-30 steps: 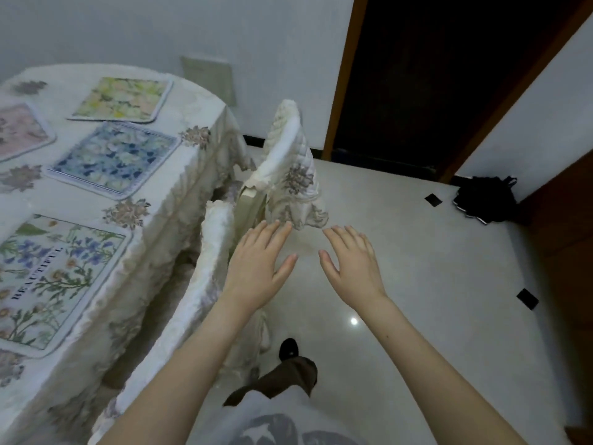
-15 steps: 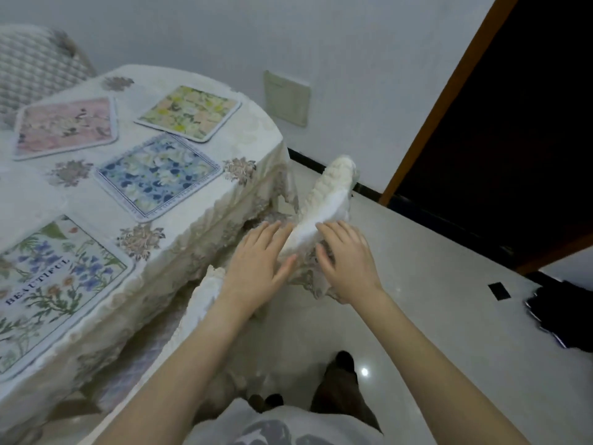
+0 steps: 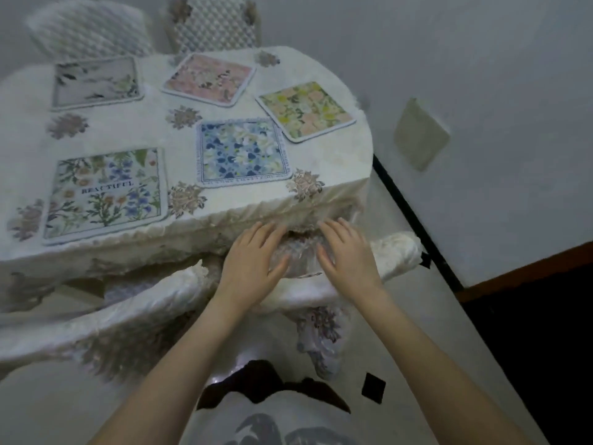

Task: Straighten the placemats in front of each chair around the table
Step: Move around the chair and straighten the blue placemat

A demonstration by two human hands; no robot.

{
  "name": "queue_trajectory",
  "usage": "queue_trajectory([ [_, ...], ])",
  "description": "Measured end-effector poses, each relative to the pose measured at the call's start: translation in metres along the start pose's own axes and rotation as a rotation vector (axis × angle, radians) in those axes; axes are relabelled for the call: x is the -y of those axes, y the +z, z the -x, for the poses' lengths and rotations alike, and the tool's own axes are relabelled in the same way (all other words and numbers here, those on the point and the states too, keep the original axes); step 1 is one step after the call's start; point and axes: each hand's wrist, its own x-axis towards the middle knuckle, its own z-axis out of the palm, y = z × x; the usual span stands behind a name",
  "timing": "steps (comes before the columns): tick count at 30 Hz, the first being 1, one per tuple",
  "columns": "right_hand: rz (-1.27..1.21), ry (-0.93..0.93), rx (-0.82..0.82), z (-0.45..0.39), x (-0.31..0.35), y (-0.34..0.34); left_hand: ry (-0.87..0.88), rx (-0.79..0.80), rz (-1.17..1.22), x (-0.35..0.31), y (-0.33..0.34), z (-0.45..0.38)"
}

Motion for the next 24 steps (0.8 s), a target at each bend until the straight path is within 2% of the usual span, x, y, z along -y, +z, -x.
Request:
queue_trajectory([
  [9, -0.007, -0.187, 0.053, -0.076, -0.024, 0.023, -0.221, -0.044, 0.002, 0.017, 0.010, -0.034],
  [24, 0.013, -0.261, 0.136, -0.249, -0.021, 0.052, -0.300, -0.065, 0.031, 0.117, 0.004, -0.162],
])
